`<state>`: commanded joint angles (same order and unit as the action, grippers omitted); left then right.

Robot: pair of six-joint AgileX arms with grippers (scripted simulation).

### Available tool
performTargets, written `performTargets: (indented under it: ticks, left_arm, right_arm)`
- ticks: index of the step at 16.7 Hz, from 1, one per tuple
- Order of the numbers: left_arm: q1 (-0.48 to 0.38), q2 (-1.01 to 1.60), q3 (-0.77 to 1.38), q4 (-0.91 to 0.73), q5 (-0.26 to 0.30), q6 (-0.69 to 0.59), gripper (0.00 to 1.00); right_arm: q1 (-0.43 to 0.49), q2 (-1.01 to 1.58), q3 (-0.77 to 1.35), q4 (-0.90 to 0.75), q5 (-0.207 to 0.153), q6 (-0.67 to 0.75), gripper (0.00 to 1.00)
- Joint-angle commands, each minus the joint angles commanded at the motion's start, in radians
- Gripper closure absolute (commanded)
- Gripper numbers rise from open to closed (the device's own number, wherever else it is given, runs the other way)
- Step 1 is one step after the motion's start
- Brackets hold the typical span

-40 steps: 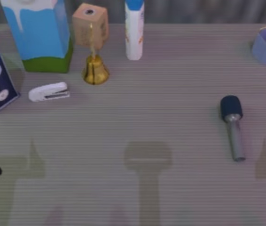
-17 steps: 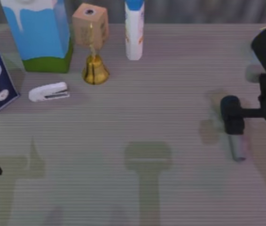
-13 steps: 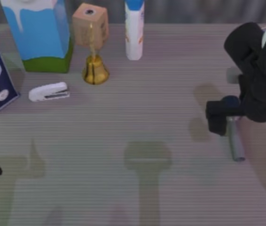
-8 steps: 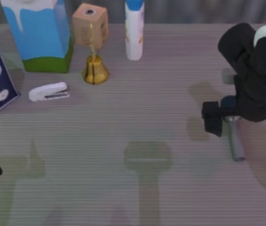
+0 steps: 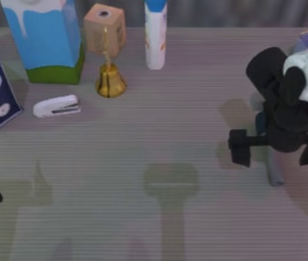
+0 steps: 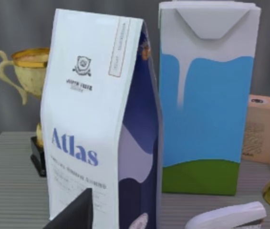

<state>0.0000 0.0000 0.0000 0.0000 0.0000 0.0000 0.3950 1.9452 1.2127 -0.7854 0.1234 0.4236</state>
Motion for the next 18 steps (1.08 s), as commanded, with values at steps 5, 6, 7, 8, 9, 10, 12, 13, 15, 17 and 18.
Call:
performTargets:
  ticks: [5,6,7,8,9,10,12,13,15,17,18]
  left_arm:
    - [0.000,0.000,0.000,0.000,0.000,0.000,0.00]
    - [0.000,0.000,0.000,0.000,0.000,0.000,0.00]
    - [0.000,0.000,0.000,0.000,0.000,0.000,0.00]
    - [0.000,0.000,0.000,0.000,0.000,0.000,0.00]
    - [0.000,0.000,0.000,0.000,0.000,0.000,0.00]
    - [0.000,0.000,0.000,0.000,0.000,0.000,0.00]
    - [0.000,0.000,0.000,0.000,0.000,0.000,0.00]
    - [0.000,0.000,0.000,0.000,0.000,0.000,0.00]
    - [0.000,0.000,0.000,0.000,0.000,0.000,0.00]
    - [0.000,0.000,0.000,0.000,0.000,0.000,0.00]
    - [0.000,0.000,0.000,0.000,0.000,0.000,0.00]
  right_arm:
    - [-0.016,0.107,-0.081,0.189,0.000,-0.014,0.00]
    - [-0.017,0.113,-0.086,0.198,0.000,-0.015,0.00]
    - [-0.017,0.113,-0.086,0.199,0.000,-0.015,0.00]
    - [-0.017,0.113,-0.086,0.199,0.000,-0.015,0.00]
    - [-0.017,0.113,-0.086,0.199,0.000,-0.015,0.00]
    - [-0.017,0.113,-0.086,0.199,0.000,-0.015,0.08]
    - [-0.017,0.113,-0.086,0.199,0.000,-0.015,0.23]
    - [-0.017,0.113,-0.086,0.199,0.000,-0.015,0.30]
    - [-0.017,0.113,-0.086,0.199,0.000,-0.015,0.45]
    - [-0.017,0.113,-0.086,0.199,0.000,-0.015,0.60]
    - [-0.017,0.113,-0.086,0.199,0.000,-0.015,0.68]
